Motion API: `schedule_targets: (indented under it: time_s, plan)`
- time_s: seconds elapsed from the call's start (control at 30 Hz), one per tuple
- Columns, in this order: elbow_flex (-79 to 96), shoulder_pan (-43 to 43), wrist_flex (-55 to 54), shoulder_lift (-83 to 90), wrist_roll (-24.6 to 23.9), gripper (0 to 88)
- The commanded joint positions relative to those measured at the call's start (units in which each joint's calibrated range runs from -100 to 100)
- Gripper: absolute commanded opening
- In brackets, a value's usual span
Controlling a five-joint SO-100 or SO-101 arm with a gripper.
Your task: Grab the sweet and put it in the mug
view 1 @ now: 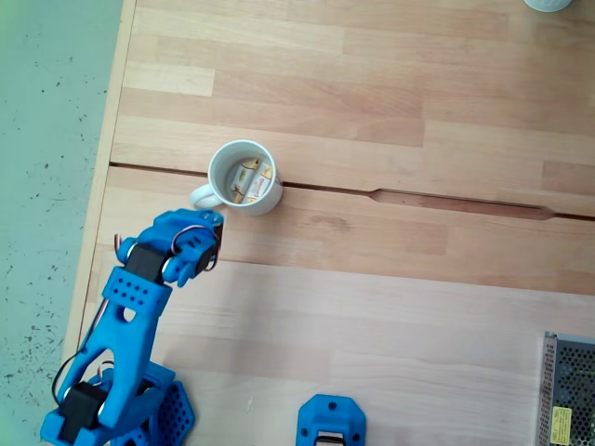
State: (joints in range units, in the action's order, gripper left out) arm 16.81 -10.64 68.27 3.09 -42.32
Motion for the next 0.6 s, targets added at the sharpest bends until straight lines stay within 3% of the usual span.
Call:
schedule_targets:
  time_s: [0.0,0.57]
  plan:
    - [4.4,-0.3,5.3,7.7,-0.7,0.0]
    - [51.2,2.9,-0.4,31.9,-1.1,11.1]
